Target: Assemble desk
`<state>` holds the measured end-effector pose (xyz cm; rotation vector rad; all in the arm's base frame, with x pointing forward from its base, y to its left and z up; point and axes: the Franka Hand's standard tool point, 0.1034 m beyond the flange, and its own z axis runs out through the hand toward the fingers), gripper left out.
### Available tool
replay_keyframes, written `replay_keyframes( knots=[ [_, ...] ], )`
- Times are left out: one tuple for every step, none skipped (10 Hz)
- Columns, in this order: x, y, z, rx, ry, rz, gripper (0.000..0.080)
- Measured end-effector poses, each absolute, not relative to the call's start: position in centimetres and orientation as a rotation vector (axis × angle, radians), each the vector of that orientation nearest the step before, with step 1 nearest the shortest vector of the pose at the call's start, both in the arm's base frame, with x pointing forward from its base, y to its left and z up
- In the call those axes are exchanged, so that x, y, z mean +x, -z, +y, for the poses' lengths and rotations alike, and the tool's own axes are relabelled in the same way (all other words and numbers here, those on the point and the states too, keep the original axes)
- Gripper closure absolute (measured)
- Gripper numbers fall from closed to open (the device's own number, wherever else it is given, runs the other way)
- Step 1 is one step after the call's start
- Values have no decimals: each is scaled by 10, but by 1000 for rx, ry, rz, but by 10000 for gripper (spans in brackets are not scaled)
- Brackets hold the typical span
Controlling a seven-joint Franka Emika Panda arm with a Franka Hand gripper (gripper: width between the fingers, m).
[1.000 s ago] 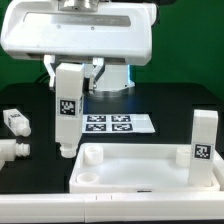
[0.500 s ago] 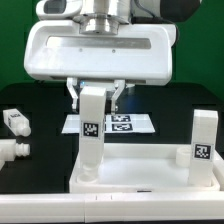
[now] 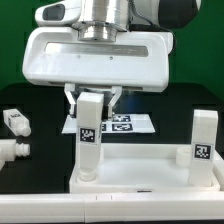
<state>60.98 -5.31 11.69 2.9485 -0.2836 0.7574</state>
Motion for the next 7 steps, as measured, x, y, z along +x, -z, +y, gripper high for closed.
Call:
replay_keyframes(
  knots=[
    [610,-116,-54,2945,-759,-283,509],
    [609,-112,-53,2944,-754,-281,509],
    [608,-108,-52,2945,-746,-280,509],
    [607,-107,-51,2945,-743,-277,509],
    [606,-104,-51,2944,-739,-275,509],
    [605,-103,-51,2945,-736,-276,509],
    [605,-103,-51,2945,-735,-276,509]
  ],
)
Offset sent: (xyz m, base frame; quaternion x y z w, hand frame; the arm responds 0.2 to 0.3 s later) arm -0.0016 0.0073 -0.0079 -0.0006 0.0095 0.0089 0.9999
